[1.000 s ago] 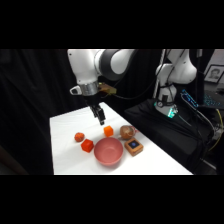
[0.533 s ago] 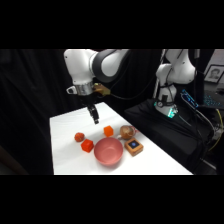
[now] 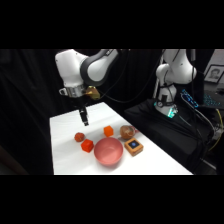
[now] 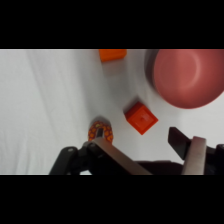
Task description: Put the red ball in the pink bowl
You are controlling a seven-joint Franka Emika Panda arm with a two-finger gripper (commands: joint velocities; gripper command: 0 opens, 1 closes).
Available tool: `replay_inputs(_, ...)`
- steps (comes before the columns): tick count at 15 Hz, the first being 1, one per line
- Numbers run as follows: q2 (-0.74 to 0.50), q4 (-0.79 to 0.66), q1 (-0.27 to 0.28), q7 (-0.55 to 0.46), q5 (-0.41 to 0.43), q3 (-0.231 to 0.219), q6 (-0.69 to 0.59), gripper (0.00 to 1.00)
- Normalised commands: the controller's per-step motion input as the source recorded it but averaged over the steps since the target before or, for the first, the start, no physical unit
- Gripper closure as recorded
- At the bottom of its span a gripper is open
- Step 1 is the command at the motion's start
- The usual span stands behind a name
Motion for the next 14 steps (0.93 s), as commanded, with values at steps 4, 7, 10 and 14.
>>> replay_inputs(4, 0.42, 0.47, -0.035, 0.14, 0.112, -0.013, 0.15, 0.0)
replay_inputs(7, 0.34, 0.42, -0.016, 0.17, 0.058, -0.05, 0.11, 0.0)
replay_inputs(10, 0.23, 0.32, -0.01, 0.15, 0.04, -0.05, 0.07, 0.0)
replay_inputs(14, 0.17, 0.23, 0.005, 0.13, 0.038, -0.035, 0.07, 0.0)
